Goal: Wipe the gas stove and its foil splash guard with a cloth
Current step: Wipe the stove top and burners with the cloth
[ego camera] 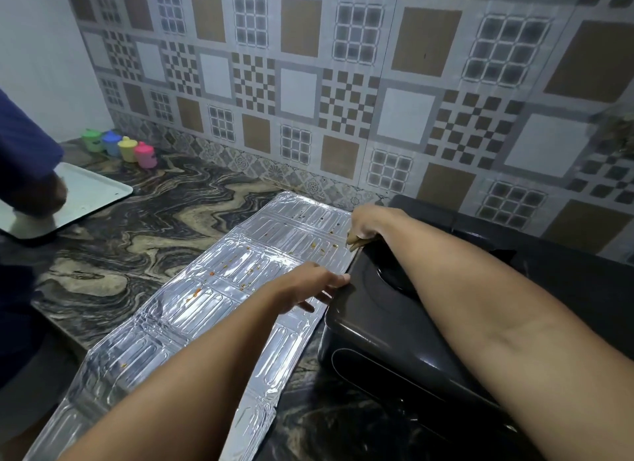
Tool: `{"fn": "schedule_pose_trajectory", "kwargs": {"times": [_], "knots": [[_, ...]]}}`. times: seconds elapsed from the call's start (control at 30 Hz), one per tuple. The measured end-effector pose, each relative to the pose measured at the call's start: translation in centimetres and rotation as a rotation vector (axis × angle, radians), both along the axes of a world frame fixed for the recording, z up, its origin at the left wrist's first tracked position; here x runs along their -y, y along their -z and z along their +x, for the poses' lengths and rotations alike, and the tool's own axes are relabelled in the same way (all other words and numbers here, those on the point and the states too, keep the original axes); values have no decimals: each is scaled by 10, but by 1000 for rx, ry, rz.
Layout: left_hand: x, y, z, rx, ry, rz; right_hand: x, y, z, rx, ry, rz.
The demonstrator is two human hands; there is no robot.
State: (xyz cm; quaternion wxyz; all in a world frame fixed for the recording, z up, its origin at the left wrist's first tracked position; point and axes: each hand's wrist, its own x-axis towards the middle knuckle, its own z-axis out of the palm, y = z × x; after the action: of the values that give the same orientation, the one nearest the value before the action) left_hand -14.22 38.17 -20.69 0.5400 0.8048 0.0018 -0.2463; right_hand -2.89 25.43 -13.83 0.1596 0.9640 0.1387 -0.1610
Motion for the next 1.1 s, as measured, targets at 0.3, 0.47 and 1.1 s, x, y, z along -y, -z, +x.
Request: {"fn": "schedule_pose_trajectory", "kwargs": {"times": [0.3, 0.47, 1.1], "knots": [[26, -7, 41, 44, -62, 51, 21, -4, 59, -38, -2, 71], [49, -6, 66, 64, -114, 31, 33, -5, 84, -71, -16, 136], [64, -17, 94, -79, -52, 358, 139, -44, 125, 57, 415, 1395]]}}
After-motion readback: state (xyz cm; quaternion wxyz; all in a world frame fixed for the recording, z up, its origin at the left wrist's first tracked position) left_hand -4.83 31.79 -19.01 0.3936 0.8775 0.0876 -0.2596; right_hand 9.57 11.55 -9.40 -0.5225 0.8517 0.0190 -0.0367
